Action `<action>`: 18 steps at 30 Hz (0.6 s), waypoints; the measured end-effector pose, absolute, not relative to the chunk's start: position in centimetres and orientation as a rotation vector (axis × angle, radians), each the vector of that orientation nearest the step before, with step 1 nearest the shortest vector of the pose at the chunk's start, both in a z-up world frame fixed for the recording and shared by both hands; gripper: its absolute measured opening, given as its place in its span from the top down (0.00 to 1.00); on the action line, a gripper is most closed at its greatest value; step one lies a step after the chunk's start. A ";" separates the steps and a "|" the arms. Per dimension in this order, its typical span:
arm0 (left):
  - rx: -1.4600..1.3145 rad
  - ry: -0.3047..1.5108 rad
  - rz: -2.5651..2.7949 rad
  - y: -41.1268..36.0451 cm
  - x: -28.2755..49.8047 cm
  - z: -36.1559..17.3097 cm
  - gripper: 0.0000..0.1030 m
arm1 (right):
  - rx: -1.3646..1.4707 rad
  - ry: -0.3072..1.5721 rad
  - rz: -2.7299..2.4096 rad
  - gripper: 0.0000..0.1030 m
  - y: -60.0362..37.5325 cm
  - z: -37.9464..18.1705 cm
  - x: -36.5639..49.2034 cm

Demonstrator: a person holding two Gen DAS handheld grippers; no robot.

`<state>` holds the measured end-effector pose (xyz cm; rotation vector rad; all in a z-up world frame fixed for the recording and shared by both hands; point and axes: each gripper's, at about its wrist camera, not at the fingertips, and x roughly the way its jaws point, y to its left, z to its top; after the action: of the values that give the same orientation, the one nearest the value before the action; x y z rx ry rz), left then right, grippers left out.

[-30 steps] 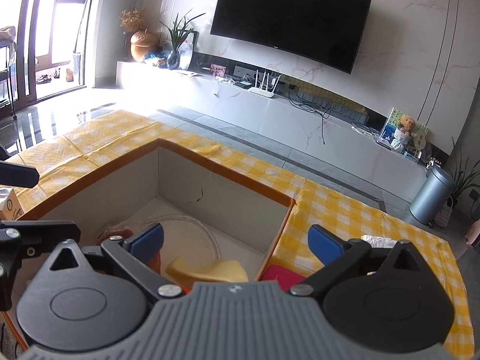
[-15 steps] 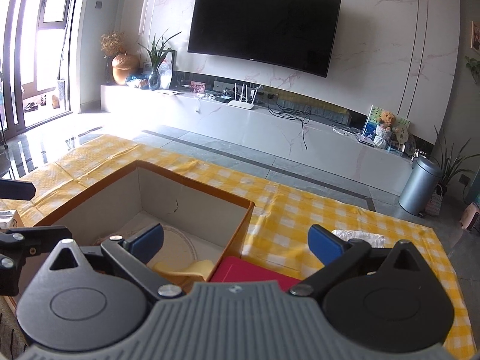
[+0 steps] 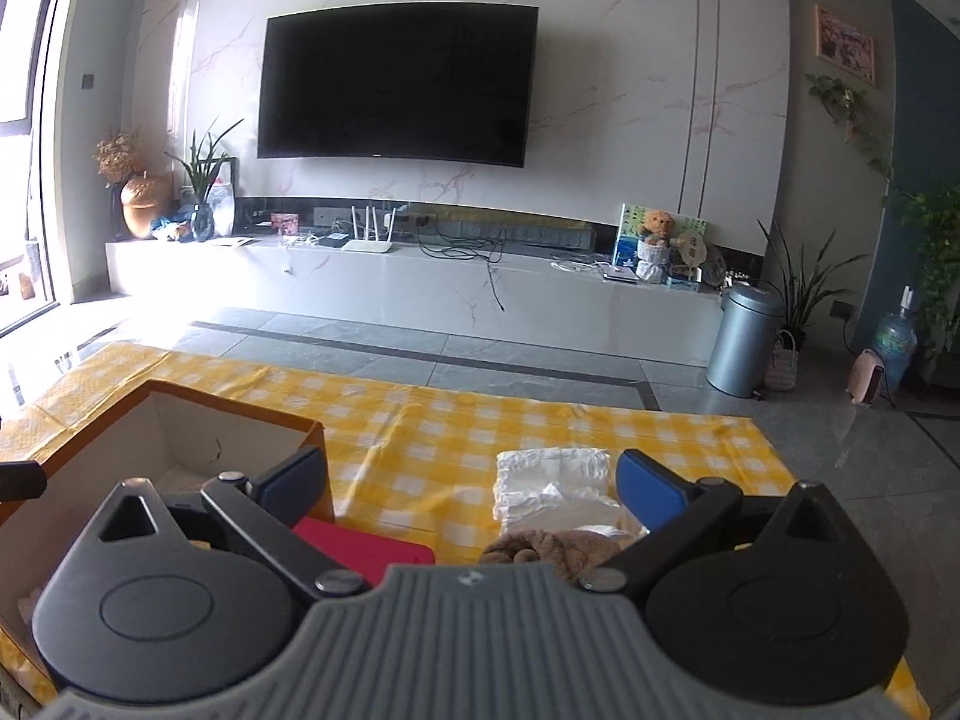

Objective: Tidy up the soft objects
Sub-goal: 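Move both tools from the box to the items on the tablecloth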

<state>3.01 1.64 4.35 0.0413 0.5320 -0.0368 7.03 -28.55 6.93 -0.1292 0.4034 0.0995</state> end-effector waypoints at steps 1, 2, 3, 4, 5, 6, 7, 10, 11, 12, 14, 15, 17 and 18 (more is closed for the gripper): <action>0.048 0.535 -0.038 1.3 3.2 4.4 0.05 | -0.114 0.410 0.087 0.02 -29.2 6.8 7.1; 0.056 0.537 -0.043 0.8 3.4 4.5 0.05 | -0.093 0.418 0.067 0.02 -30.1 6.7 7.3; 0.063 0.537 -0.048 0.4 3.5 4.6 0.05 | -0.073 0.424 0.050 0.02 -30.8 6.6 7.4; 0.070 0.538 -0.054 0.0 3.7 4.7 0.05 | -0.057 0.430 0.038 0.02 -31.3 6.5 7.5; 0.078 0.539 -0.061 -0.6 3.9 4.8 0.05 | -0.036 0.437 0.025 0.02 -32.1 6.3 7.7; 0.085 0.541 -0.067 -1.1 4.0 4.9 0.05 | -0.021 0.441 0.019 0.02 -32.6 6.2 7.8; 0.094 0.544 -0.072 -1.6 4.2 4.9 0.05 | -0.006 0.445 0.013 0.02 -33.1 6.0 7.9; 0.119 0.551 -0.084 -3.0 4.7 5.0 0.05 | 0.019 0.460 -0.007 0.02 -34.3 5.6 8.2; 0.128 0.552 -0.089 -3.6 4.9 5.1 0.05 | 0.026 0.467 -0.016 0.02 -34.6 5.4 8.4; 0.136 0.553 -0.095 -4.1 5.1 5.2 0.05 | 0.031 0.470 -0.022 0.02 -35.0 5.3 8.3; 0.153 0.552 -0.109 -5.2 5.5 5.3 0.05 | 0.048 0.475 -0.031 0.02 -35.8 5.1 8.5; 0.164 0.553 -0.118 -5.9 5.8 5.5 0.05 | 0.057 0.477 -0.038 0.02 -36.2 4.9 8.5; 0.188 0.554 -0.134 -7.2 6.3 5.6 0.05 | 0.080 0.487 -0.061 0.02 -37.3 4.5 8.6; 0.202 0.556 -0.142 -7.9 6.6 5.6 0.05 | 0.091 0.491 -0.070 0.02 -37.9 4.3 8.7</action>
<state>6.60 -7.91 5.59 0.2017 0.5564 -0.1419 8.74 -37.86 4.32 0.0908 0.4912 -0.0702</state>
